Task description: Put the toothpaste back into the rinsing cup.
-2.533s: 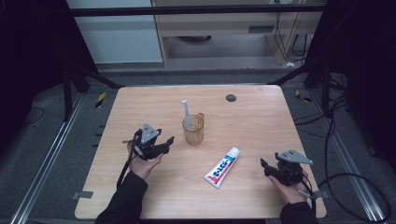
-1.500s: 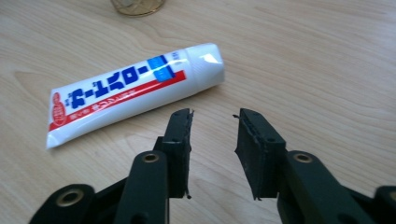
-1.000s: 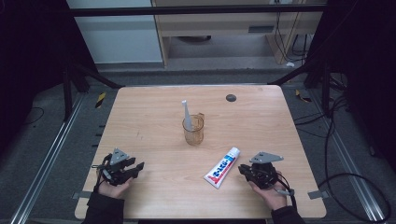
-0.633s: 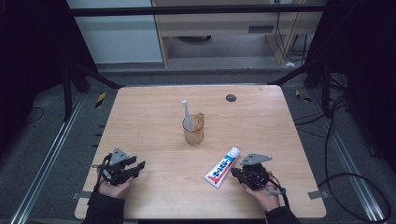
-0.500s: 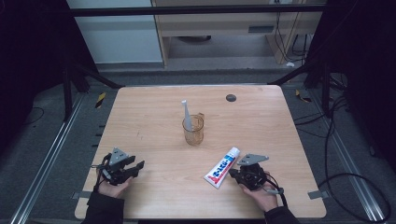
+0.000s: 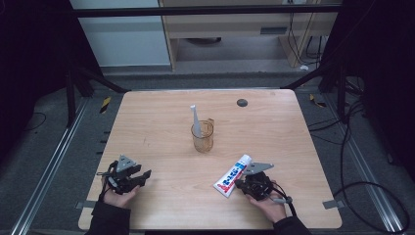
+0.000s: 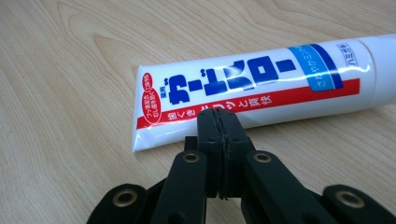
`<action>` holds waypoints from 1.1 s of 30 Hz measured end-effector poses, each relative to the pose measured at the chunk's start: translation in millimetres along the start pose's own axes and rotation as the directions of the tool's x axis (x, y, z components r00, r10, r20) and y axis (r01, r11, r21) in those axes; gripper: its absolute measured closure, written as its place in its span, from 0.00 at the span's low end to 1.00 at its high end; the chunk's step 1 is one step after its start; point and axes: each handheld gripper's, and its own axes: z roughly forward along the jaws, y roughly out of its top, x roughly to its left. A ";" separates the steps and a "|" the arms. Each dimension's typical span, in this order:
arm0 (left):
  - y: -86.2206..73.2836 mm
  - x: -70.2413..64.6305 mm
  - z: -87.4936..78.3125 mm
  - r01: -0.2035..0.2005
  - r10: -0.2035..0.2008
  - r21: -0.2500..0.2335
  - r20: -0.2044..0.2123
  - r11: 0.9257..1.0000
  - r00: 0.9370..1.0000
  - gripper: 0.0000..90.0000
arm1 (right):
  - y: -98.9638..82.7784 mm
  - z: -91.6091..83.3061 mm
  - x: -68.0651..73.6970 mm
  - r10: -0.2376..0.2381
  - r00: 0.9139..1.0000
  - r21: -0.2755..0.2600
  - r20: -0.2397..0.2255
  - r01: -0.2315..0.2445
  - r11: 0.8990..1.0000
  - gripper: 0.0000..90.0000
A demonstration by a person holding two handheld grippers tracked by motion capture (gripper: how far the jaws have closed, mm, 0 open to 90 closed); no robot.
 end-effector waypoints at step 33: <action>1.2 2.1 -0.2 0.004 -0.004 0.006 -0.008 1.000 1.000 0.52 | 27.6 -8.1 -26.9 0.089 0.992 -0.133 0.093 -0.076 0.988 0.99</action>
